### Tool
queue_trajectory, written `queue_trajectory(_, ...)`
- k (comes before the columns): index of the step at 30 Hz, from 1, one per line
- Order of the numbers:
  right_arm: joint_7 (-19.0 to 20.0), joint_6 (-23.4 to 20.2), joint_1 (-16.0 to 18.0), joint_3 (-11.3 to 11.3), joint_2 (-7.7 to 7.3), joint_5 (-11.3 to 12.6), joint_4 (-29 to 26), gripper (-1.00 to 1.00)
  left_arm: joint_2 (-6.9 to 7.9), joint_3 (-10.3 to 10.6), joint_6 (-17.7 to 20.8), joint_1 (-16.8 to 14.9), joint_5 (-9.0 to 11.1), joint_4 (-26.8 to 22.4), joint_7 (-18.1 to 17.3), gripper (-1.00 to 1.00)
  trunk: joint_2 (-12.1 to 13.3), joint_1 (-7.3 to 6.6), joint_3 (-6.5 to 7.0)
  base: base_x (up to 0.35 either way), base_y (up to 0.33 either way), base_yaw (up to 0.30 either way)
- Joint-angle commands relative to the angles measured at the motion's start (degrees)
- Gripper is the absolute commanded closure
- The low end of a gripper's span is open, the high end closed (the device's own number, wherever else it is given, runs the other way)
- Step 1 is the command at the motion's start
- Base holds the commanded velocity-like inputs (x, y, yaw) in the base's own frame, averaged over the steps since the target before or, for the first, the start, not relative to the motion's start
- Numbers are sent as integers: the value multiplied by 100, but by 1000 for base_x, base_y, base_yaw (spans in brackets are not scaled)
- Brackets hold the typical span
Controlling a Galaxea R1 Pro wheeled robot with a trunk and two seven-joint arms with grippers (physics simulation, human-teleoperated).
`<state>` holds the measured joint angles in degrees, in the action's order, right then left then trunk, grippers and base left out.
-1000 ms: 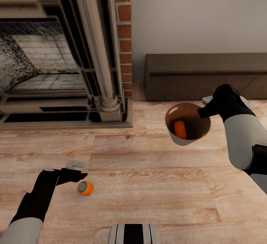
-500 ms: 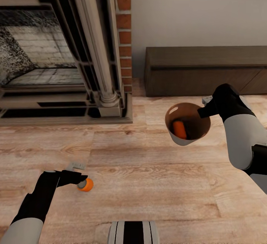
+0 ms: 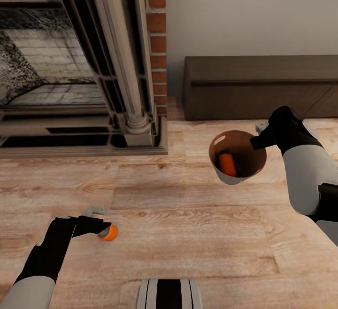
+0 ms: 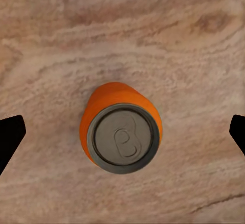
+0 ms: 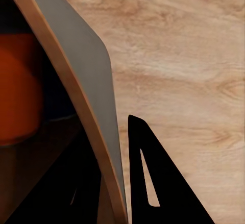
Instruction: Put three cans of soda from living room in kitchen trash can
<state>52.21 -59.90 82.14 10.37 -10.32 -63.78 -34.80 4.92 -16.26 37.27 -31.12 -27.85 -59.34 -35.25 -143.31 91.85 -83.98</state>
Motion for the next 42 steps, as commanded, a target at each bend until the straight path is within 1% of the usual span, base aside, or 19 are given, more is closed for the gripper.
queue_trajectory(1, 9, -10, 4, 2, 2, 26, -1, 100, 0, 0, 0, 0, 0, 1, 0, -100, -2, 1, -24, 0, 0, 0)
queue_trajectory(17, 9, -10, -4, 0, -9, 24, -1, 100, 0, 0, 0, 0, -1, 1, -4, -100, -24, 42, -510, 0, 0, 0)
queue_trajectory(23, 10, -10, -12, -7, -8, 20, -1, 100, 0, 0, 0, 0, 6, -5, -8, -100, -24, 42, -547, 0, 0, 0)
queue_trajectory(37, 9, -10, -27, -8, -6, 13, -15, 100, 0, 0, 0, 0, 16, -21, -7, -100, -24, 42, -553, 69, 0, 0)
queue_trajectory(40, 9, -10, -30, -8, -4, -40, -18, 100, -4, 0, 0, 0, 12, -13, -2, -100, -24, 42, -553, 6, 0, 0)
queue_trajectory(42, 9, -10, -31, -7, -5, -67, -18, 100, -6, 0, 0, 0, 10, -10, -1, -100, -26, 47, -599, 2, 0, 0)
